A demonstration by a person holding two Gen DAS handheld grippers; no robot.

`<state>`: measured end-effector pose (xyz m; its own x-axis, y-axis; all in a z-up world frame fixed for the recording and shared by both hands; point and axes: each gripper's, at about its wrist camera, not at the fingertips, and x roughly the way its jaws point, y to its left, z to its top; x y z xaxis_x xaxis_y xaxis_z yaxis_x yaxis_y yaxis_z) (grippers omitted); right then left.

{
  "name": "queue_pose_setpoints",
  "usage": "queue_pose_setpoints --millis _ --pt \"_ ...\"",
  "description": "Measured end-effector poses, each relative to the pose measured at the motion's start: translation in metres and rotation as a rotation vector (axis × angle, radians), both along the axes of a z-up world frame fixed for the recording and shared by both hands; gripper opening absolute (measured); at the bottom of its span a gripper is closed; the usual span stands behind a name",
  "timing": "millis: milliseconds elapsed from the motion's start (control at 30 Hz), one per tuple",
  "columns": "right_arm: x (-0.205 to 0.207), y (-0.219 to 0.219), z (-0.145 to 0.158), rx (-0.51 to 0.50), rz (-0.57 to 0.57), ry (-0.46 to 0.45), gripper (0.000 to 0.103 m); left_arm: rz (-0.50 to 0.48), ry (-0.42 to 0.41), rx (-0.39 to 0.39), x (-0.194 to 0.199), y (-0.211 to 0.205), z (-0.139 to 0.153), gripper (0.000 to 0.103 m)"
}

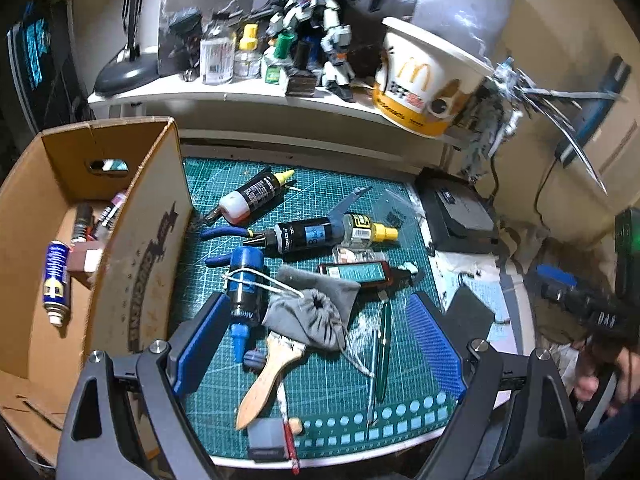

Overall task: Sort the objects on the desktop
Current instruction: 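Raise both tools out of the box and back over the mat, then grasp the clear yellow-capped glue bottle with the right tool while the left tool grasps the blue-black paint bottle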

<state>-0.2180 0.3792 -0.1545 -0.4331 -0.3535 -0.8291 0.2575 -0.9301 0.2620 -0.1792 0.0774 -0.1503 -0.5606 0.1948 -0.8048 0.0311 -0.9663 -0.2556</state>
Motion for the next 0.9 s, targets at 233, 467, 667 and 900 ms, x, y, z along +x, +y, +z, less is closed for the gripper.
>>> queue_pose_setpoints --millis 233,467,667,900 --pt "-0.024 -0.041 -0.030 0.028 -0.052 -0.059 0.094 -0.035 -0.016 0.023 -0.030 -0.010 -0.010 0.090" --pt "-0.064 -0.090 -0.063 0.021 -0.046 -0.062 0.093 -0.060 -0.054 0.037 -0.050 -0.018 -0.020 0.090" --pt "-0.099 -0.108 -0.093 0.012 -0.056 -0.086 0.093 -0.031 -0.088 0.036 -0.060 -0.024 -0.032 0.090" --pt "-0.129 -0.117 -0.133 0.011 -0.036 -0.142 0.074 0.025 -0.124 0.014 -0.065 -0.028 -0.043 0.090"
